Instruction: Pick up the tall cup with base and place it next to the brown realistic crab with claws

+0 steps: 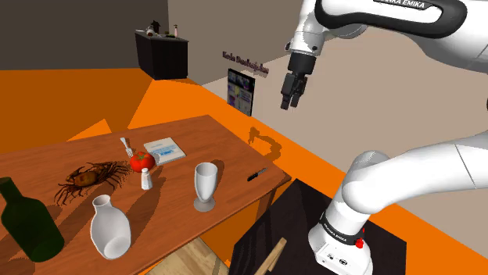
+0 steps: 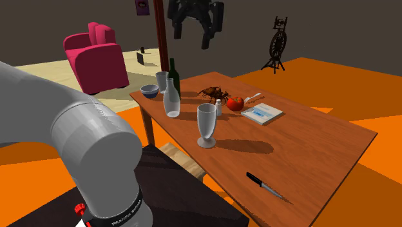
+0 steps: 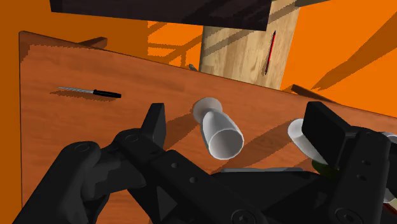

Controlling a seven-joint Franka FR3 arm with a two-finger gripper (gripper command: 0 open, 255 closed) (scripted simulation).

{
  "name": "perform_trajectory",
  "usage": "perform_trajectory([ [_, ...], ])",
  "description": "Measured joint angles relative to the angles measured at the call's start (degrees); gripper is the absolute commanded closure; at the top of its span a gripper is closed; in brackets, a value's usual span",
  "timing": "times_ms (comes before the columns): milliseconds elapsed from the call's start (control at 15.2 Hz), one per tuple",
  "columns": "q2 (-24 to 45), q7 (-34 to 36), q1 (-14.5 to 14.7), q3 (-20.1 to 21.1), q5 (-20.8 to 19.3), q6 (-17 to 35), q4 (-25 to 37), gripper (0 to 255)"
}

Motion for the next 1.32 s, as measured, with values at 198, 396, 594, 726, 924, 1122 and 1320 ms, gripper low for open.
perform_trajectory([
  [198, 0.58, 0.28, 0.11, 0.65, 0.14, 2.4, -1.6, 0],
  [396, 2.1, 1.13, 0.45, 2.29, 0.6, 8.06, -5.1, 0],
  [594, 5.74, 1.72, 0.75, 3.79, 0.89, 14.85, -7.62, 0],
  [726, 8.13, 2.46, 1.07, 5.04, 1.18, 19.23, -9.1, 0],
  [924, 12.99, 3.18, 1.29, 6.45, 1.2, 25.84, -10.19, 0],
  [1122, 17.84, 4.16, 1.51, 7.91, 1.09, 32.27, -11.15, 0],
  [1320, 23.56, 5.3, 1.59, 9.29, 0.59, 38.82, -11.37, 0],
])
